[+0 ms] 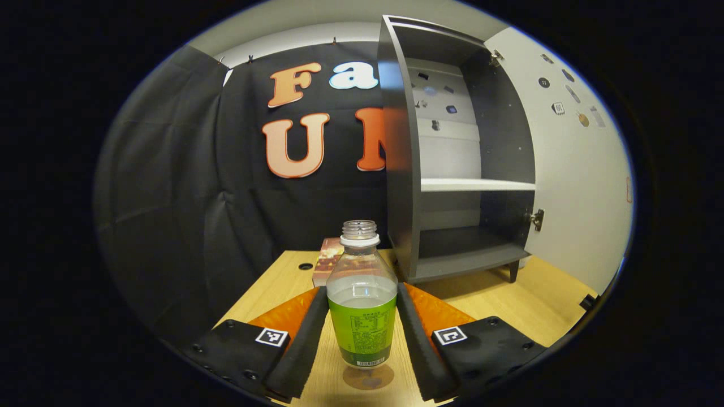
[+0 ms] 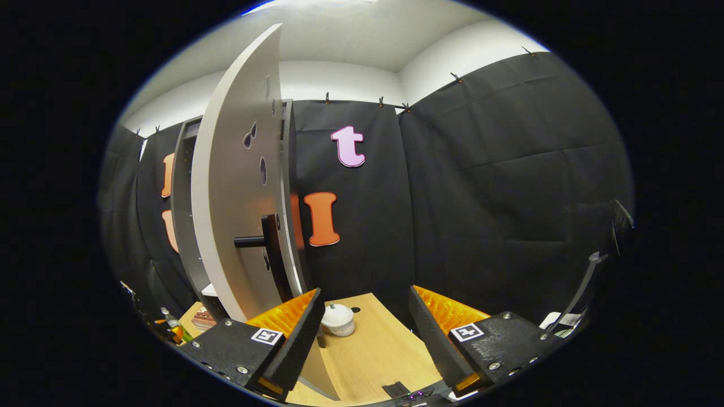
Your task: Open the cabinet door with the right hand, grasp the bottle in the cabinet with the left hand and place it on the coaster, then close the cabinet door with the right hand.
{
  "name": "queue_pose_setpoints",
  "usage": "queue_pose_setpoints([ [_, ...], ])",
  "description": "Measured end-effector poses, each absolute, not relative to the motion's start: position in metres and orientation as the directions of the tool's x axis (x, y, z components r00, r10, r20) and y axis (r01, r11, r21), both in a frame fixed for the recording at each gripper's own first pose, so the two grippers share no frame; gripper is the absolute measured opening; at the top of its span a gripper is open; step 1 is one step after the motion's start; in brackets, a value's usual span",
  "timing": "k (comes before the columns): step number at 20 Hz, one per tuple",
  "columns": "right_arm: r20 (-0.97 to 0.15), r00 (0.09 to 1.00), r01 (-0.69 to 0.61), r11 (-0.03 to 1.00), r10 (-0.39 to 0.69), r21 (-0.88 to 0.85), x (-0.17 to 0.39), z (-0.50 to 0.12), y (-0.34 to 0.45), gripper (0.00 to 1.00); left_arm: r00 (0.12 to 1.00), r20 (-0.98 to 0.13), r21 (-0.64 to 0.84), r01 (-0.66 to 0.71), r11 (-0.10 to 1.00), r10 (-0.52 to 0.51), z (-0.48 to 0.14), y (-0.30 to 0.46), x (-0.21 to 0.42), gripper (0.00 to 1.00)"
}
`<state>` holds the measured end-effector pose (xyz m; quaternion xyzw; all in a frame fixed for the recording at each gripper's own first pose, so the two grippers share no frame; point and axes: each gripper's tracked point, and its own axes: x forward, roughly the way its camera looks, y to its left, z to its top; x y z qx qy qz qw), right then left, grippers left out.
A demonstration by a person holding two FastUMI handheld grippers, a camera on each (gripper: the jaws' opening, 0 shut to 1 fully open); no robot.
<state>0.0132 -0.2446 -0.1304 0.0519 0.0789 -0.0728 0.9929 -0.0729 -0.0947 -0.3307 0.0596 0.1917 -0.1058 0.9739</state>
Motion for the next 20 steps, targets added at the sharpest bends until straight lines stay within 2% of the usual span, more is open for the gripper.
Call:
queue_pose_setpoints([
  [7, -0.186, 0.971, 0.171, 0.981, -0.153, 0.088, 0.009, -0.131, -0.248, 0.92, 0.898, -0.415, 0.021, 0.172, 0.985, -0.148, -0.383, -0.085, -0.083, 0.77],
  [11, -0.192, 0.968, 0.184, 0.978, -0.162, 0.099, 0.009, -0.131, -0.250, 0.92, 0.884, -0.450, 0.022, 0.156, 0.987, -0.130, -0.407, -0.081, -0.090, 0.79],
  [13, -0.195, 0.967, 0.189, 0.977, -0.167, 0.101, 0.007, -0.132, -0.252, 0.93, 0.897, -0.421, 0.029, 0.161, 0.986, -0.134, -0.403, -0.083, -0.091, 0.80],
  [20, -0.201, 0.963, 0.202, 0.975, -0.181, 0.092, 0.007, -0.134, -0.255, 0.93, 0.889, -0.438, 0.049, 0.170, 0.984, -0.132, -0.403, -0.085, -0.104, 0.80],
])
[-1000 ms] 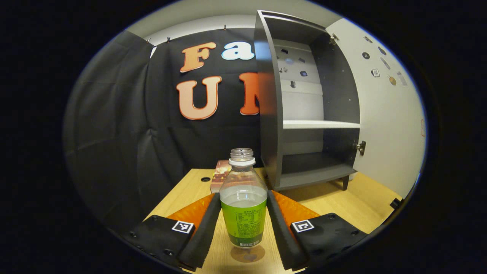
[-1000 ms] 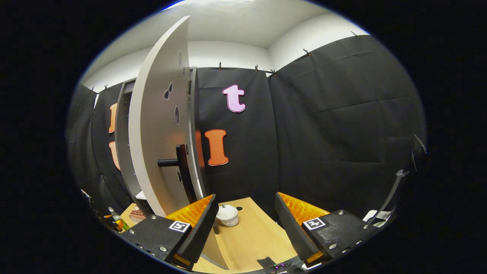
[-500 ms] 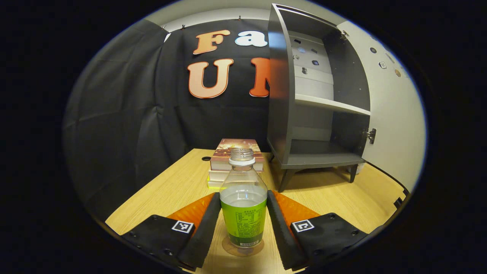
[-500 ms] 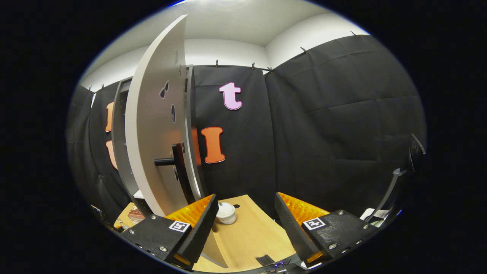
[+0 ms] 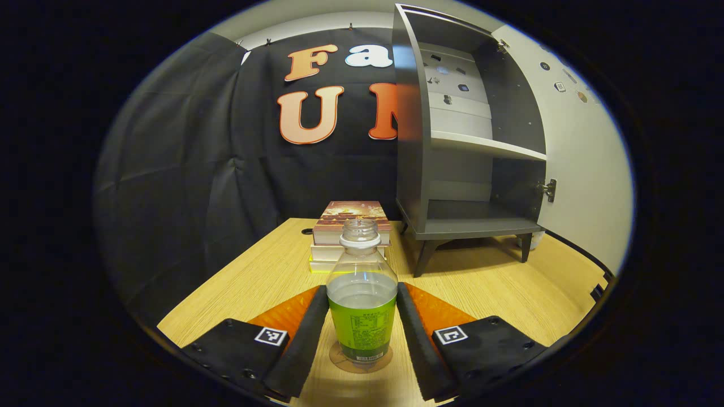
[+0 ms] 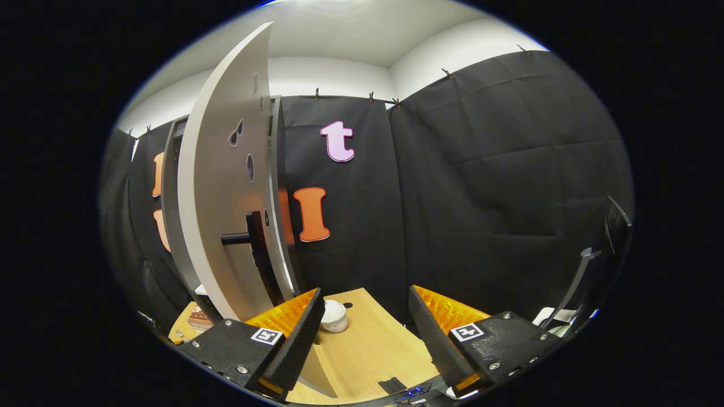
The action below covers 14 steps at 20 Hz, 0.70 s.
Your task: Open the cabinet door with the right hand, grasp the bottle in the cabinet with the left hand and place it on the coaster, then close the cabinet door with the right hand.
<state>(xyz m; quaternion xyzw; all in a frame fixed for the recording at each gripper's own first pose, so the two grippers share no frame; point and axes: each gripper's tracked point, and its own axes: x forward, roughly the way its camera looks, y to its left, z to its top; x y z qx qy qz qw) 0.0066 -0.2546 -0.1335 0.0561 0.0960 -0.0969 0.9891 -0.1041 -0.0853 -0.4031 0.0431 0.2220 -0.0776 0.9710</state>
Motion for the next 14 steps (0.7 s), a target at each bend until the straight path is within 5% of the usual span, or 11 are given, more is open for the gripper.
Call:
queue_pose_setpoints([
  [14, -0.201, 0.969, 0.163, 0.984, -0.146, 0.070, 0.020, -0.138, -0.246, 0.93, 0.892, -0.436, 0.060, 0.157, 0.986, -0.116, -0.391, -0.082, -0.122, 0.87],
])
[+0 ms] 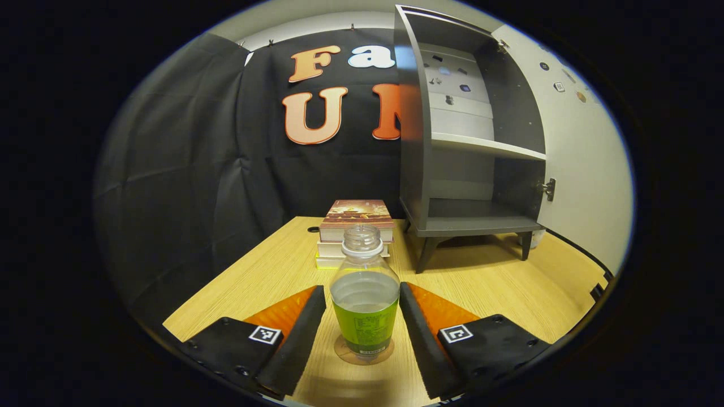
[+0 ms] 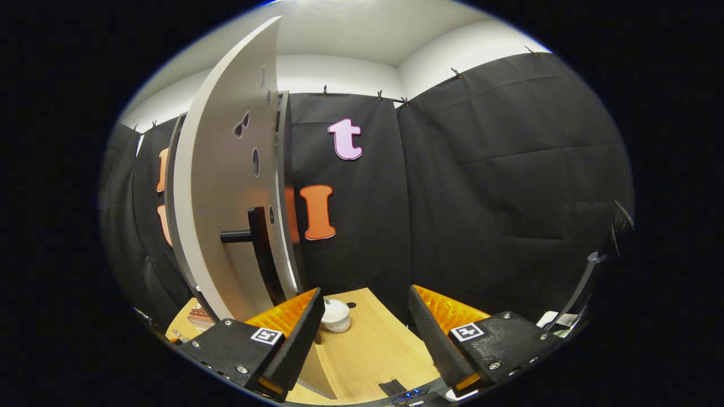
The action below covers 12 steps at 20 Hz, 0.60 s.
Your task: Open the cabinet door with the right hand, grasp the bottle in the cabinet with the left hand and place it on the coaster, then close the cabinet door with the right hand.
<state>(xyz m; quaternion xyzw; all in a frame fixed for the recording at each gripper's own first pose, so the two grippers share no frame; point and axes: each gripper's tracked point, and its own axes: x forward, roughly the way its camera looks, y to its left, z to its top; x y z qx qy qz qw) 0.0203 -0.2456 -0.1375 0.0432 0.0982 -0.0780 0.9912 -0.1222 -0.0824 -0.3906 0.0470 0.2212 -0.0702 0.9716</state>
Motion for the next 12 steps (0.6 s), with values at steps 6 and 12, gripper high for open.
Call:
queue_pose_setpoints([
  [6, -0.201, 0.970, 0.150, 0.987, -0.136, 0.056, 0.022, -0.139, -0.244, 0.93, 0.896, -0.432, 0.066, 0.147, 0.987, -0.104, -0.381, -0.075, -0.127, 0.92],
  [12, -0.198, 0.971, 0.144, 0.989, -0.134, 0.038, 0.024, -0.139, -0.245, 0.92, 0.927, -0.362, 0.107, 0.146, 0.983, -0.098, -0.308, -0.064, -0.141, 0.98],
])
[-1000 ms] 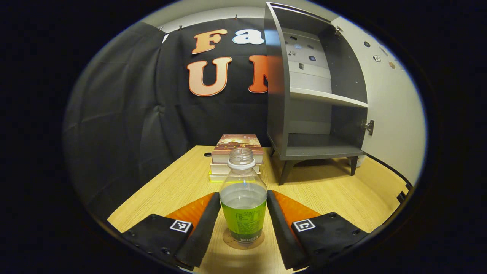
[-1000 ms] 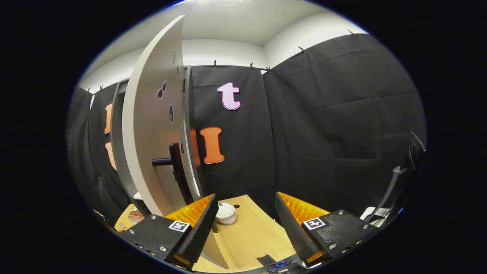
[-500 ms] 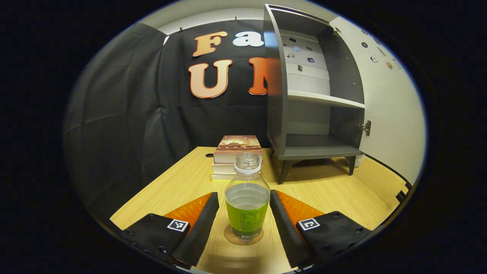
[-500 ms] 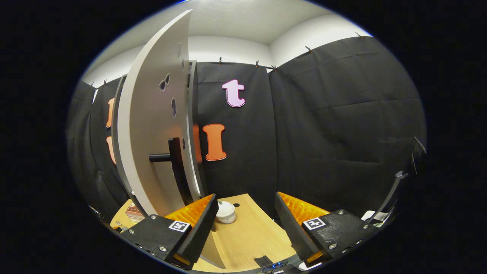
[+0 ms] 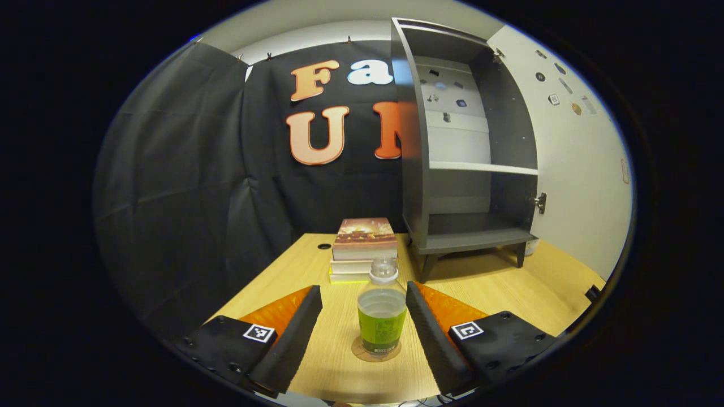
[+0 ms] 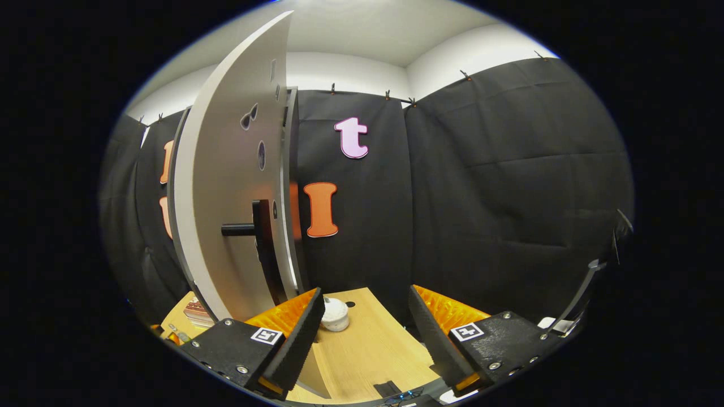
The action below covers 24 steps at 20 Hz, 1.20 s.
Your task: Open the cabinet door with the right hand, grasp the bottle in the cabinet with the left hand and place it on the coaster, then close the cabinet door with the right hand.
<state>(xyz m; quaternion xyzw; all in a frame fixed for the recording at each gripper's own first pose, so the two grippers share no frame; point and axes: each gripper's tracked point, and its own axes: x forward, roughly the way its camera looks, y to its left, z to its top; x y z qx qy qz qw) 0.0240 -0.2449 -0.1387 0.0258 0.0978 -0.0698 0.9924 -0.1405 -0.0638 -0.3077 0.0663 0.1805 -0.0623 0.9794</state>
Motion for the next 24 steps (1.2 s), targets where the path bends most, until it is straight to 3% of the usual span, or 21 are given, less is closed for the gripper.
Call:
queue_pose_setpoints([
  [2, -0.193, 0.972, 0.141, 0.989, -0.132, 0.035, 0.024, -0.138, -0.244, 0.92, 0.937, -0.336, 0.105, 0.140, 0.985, -0.097, -0.274, -0.058, -0.141, 0.97],
  [3, -0.192, 0.974, 0.132, 0.991, -0.123, 0.035, 0.025, -0.137, -0.242, 0.87, 0.938, -0.332, 0.100, 0.136, 0.986, -0.095, -0.259, -0.055, -0.141, 0.98],
  [5, -0.197, 0.974, 0.116, 0.993, -0.107, 0.033, 0.027, -0.139, -0.237, 0.98, 0.944, -0.317, 0.088, 0.122, 0.989, -0.089, -0.223, -0.047, -0.137, 0.98],
  [6, -0.196, 0.975, 0.109, 0.994, -0.101, 0.031, 0.027, -0.137, -0.236, 0.99, 0.948, -0.308, 0.086, 0.116, 0.990, -0.084, -0.205, -0.043, -0.133, 0.97],
  [7, -0.198, 0.975, 0.107, 0.994, -0.098, 0.034, 0.027, -0.139, -0.235, 0.98, 0.953, -0.291, 0.090, 0.119, 0.989, -0.088, -0.185, -0.040, -0.128, 0.97],
  [8, -0.203, 0.974, 0.109, 0.993, -0.099, 0.042, 0.027, -0.139, -0.234, 0.89, 0.957, -0.279, 0.095, 0.115, 0.989, -0.085, -0.166, -0.035, -0.123, 0.98],
  [12, -0.205, 0.973, 0.123, 0.990, -0.108, 0.062, 0.021, -0.139, -0.221, 0.89, 0.970, -0.230, 0.103, 0.100, 0.990, -0.074, -0.099, -0.016, -0.100, 0.96],
  [17, -0.210, 0.971, 0.131, 0.989, -0.114, 0.072, 0.015, -0.138, -0.187, 0.89, 0.975, -0.200, 0.042, 0.102, 0.994, -0.092, -0.035, 0.005, -0.075, 0.97],
  [24, -0.207, 0.973, 0.124, 0.989, -0.105, 0.083, 0.008, -0.136, -0.124, 0.89, 0.989, -0.130, 0.067, 0.084, 0.994, -0.075, 0.016, 0.057, -0.051, 0.98],
])
